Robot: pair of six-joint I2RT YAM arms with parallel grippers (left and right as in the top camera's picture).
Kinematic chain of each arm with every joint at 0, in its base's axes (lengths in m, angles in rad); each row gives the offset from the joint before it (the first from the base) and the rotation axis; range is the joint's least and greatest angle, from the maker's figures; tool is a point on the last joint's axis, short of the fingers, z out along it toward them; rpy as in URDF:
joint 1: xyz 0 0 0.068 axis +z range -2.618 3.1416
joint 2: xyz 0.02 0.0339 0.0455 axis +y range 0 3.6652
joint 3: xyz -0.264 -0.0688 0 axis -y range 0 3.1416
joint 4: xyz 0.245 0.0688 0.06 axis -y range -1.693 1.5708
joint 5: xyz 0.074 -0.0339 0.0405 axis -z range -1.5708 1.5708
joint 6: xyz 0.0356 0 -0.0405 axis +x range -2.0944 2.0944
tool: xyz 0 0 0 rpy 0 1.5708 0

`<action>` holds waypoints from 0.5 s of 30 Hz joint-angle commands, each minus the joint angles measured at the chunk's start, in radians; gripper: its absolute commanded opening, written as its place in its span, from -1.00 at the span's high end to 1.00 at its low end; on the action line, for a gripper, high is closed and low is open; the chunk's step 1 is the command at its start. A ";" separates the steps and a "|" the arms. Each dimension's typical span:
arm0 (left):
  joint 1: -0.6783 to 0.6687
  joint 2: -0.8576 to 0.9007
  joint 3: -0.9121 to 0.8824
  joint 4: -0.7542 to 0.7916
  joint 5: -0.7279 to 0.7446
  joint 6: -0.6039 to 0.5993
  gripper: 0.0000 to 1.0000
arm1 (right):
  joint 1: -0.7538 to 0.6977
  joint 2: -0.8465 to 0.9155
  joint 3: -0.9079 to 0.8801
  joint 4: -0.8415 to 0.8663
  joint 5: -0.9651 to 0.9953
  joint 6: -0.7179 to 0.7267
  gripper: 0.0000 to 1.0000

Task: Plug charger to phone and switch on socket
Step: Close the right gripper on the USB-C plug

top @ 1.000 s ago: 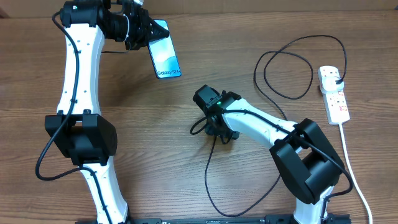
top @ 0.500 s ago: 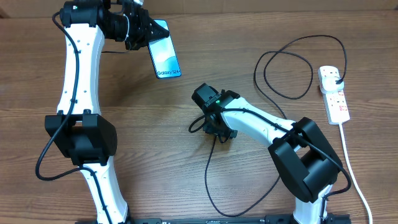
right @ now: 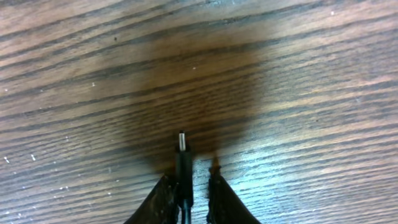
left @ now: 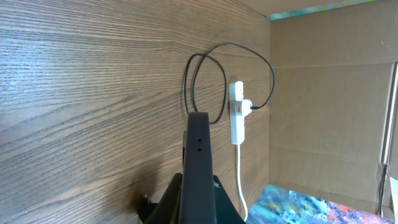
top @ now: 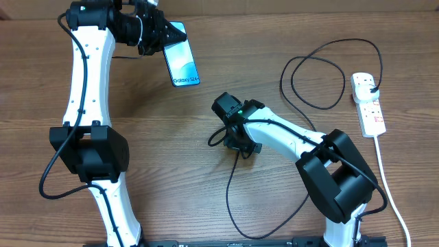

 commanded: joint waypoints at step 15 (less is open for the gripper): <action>0.007 -0.002 0.010 0.015 0.042 0.010 0.91 | -0.007 0.046 0.011 0.000 -0.111 -0.050 0.92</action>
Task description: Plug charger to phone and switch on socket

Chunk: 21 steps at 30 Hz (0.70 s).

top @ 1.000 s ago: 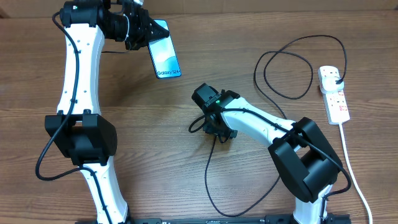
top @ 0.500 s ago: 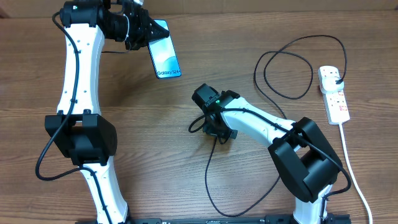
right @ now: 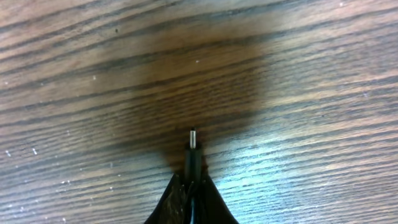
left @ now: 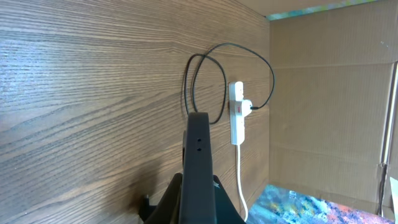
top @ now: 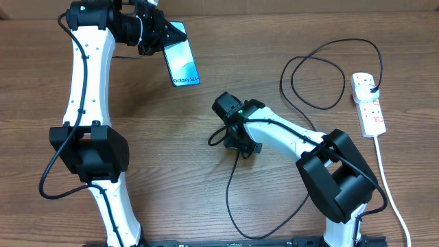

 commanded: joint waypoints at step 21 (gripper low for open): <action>0.114 -0.002 0.010 0.216 0.457 -0.092 0.91 | -0.227 0.046 0.227 0.592 -1.532 -0.381 0.92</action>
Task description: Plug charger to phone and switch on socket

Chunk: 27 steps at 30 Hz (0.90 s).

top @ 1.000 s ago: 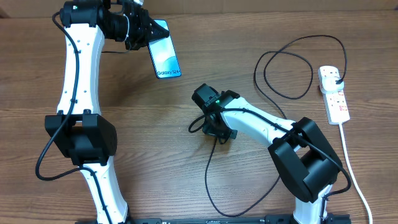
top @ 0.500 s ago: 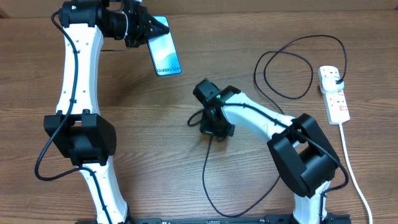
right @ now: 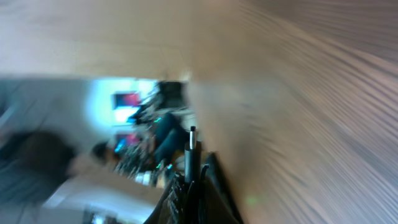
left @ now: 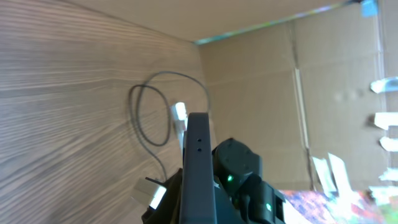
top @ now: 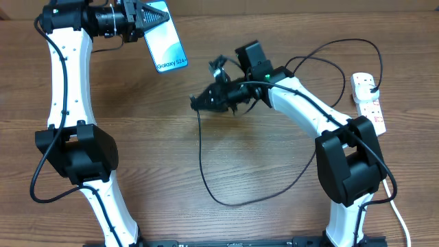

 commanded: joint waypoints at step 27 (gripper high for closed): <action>0.001 -0.003 0.010 0.459 0.029 -0.537 0.92 | -0.007 -0.001 0.020 0.935 -0.083 0.653 0.92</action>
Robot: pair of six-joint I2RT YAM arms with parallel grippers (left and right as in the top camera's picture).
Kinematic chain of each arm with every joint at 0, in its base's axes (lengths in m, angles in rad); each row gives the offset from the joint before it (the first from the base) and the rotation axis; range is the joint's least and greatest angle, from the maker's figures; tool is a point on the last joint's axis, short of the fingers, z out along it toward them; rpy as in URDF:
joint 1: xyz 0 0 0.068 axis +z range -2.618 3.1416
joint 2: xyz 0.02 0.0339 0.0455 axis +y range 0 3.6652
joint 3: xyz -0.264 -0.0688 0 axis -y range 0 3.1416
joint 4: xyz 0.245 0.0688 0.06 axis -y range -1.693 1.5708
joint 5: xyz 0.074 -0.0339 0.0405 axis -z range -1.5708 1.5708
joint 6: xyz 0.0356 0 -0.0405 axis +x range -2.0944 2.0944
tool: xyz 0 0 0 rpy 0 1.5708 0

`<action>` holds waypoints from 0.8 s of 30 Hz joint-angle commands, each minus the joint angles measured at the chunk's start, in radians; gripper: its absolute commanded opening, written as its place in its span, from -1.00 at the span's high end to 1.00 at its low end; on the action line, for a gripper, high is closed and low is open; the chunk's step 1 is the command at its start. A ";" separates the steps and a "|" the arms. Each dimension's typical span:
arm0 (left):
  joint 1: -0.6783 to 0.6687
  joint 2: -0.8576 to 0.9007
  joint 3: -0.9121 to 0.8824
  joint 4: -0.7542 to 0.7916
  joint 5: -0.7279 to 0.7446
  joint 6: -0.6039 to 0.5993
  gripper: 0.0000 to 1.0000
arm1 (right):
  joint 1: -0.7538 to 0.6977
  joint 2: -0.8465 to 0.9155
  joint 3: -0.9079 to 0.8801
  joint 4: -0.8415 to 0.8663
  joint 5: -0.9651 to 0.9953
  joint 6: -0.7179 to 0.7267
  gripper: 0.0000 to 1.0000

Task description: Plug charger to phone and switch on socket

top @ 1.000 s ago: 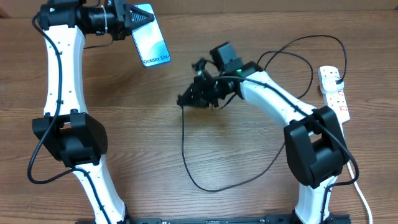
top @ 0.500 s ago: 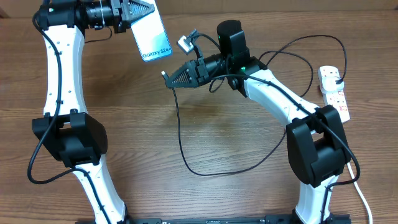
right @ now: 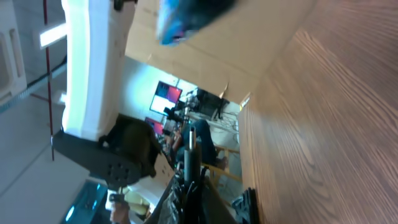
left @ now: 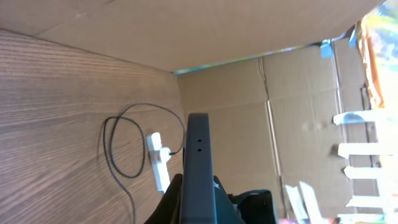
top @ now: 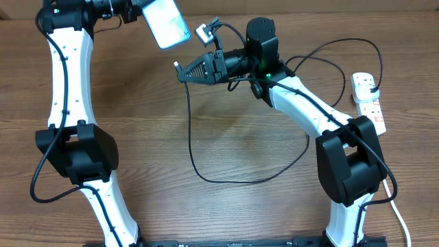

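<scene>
The phone (top: 166,22) is held off the table at the far left, tilted, with my left gripper (top: 137,8) shut on its upper end. In the left wrist view the phone (left: 198,155) shows edge-on between the fingers of the left gripper (left: 198,190). My right gripper (top: 182,70) is shut on the black charger plug (top: 178,66), in the air just below and right of the phone, a small gap between them. The plug (right: 191,146) sticks out of the right gripper (right: 190,182) towards the blurred phone (right: 193,15). The white socket strip (top: 368,103) lies far right.
The black cable (top: 226,180) hangs from the plug, sags in a wide loop over the middle of the table and coils back (top: 315,75) to the adapter in the strip. The strip's white lead (top: 391,199) runs down the right edge. Cardboard walls (left: 249,118) stand behind the table.
My right gripper has moved up and to the far left with the plug, now close under the phone. The left gripper has raised and tilted the phone further; the cable's loop has shifted.
My right gripper stood open around the plug on the table's middle while the left held the phone aloft. Then it was shut on the plug. Later it was lifted and turned towards the phone, which had shifted left. Now plug and phone are close together in the air.
</scene>
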 commanded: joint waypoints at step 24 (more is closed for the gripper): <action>0.005 -0.003 0.012 0.055 0.122 -0.091 0.92 | -0.037 -0.001 0.016 0.265 0.125 0.300 0.92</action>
